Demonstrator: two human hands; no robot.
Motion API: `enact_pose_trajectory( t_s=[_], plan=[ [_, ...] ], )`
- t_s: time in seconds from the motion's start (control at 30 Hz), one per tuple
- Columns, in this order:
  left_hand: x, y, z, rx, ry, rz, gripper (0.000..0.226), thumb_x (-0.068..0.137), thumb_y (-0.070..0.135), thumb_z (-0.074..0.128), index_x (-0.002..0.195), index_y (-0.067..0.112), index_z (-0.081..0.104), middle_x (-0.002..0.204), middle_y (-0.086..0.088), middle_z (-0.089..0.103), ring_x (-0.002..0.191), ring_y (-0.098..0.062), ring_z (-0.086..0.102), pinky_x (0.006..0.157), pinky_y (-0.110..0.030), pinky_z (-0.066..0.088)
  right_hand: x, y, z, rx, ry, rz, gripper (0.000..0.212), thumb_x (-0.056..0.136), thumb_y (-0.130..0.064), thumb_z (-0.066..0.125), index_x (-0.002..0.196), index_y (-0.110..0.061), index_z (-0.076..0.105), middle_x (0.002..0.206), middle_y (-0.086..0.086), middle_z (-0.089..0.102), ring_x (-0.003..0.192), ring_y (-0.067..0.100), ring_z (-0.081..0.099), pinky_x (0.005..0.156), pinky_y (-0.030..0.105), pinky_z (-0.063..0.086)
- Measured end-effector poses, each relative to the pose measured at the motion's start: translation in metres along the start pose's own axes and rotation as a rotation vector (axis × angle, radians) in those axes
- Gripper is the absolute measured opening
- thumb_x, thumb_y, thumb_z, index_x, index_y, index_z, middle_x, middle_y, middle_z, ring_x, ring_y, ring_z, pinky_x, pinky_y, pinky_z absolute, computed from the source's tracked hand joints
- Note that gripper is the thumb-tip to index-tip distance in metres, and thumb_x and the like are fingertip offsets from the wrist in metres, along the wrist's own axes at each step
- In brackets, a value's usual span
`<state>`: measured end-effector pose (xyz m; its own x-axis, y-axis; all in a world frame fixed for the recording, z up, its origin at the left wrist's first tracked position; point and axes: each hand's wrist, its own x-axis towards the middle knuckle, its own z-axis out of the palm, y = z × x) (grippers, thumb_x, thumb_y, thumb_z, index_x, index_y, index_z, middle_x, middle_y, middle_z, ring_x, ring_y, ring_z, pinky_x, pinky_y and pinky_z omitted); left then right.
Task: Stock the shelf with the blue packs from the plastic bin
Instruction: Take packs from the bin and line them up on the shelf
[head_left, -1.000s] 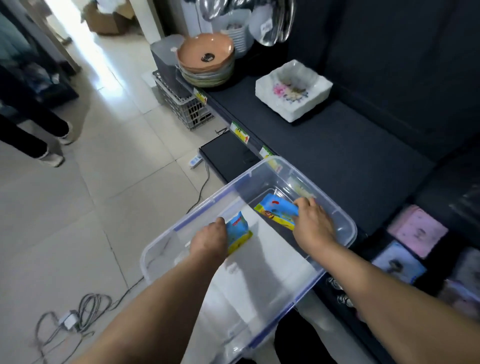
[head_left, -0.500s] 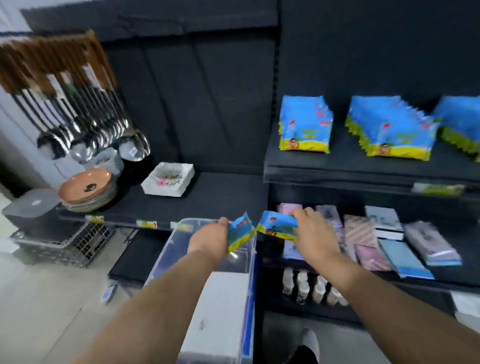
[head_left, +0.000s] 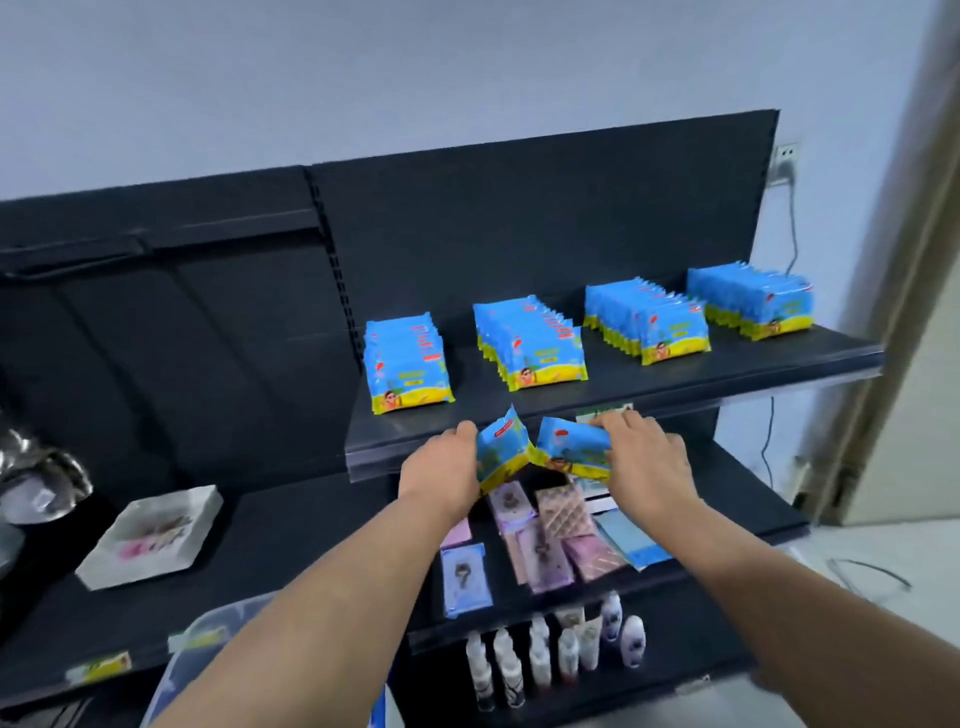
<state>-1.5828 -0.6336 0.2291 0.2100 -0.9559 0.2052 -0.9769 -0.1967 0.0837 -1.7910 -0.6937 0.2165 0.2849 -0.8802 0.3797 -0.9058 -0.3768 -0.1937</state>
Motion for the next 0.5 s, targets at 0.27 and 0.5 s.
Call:
enact_pose_trajectory(
  t_s=[0.27,0.5],
  plan=[
    [0.075,0.076,0.012,-0.011,0.09,0.059,0.024,0.098,0.021,0.047,0.119,0.013,0.04,0.117,-0.008,0.055,0.106,-0.028,0.053,0.073,-0.039,0.042,0.043,0.086,-0.006,0.026,0.067,0.003,0.052,0.079,-0.008,0.06,0.122,-0.031,0.042,0.111,-0.007,0.05,0.106,0.018,0.047,0.086,0.034,0.031],
    [0.13,0.103,0.018,0.066,0.185,-0.096,0.035,0.094,0.017,0.049,0.128,0.018,0.038,0.118,-0.005,0.055,0.109,-0.026,0.051,0.08,-0.038,0.044,0.108,0.128,0.0,0.107,0.11,-0.139,0.047,0.081,-0.006,0.059,0.118,-0.032,0.046,0.109,-0.011,0.053,0.106,0.014,0.051,0.099,0.034,0.027]
  ],
)
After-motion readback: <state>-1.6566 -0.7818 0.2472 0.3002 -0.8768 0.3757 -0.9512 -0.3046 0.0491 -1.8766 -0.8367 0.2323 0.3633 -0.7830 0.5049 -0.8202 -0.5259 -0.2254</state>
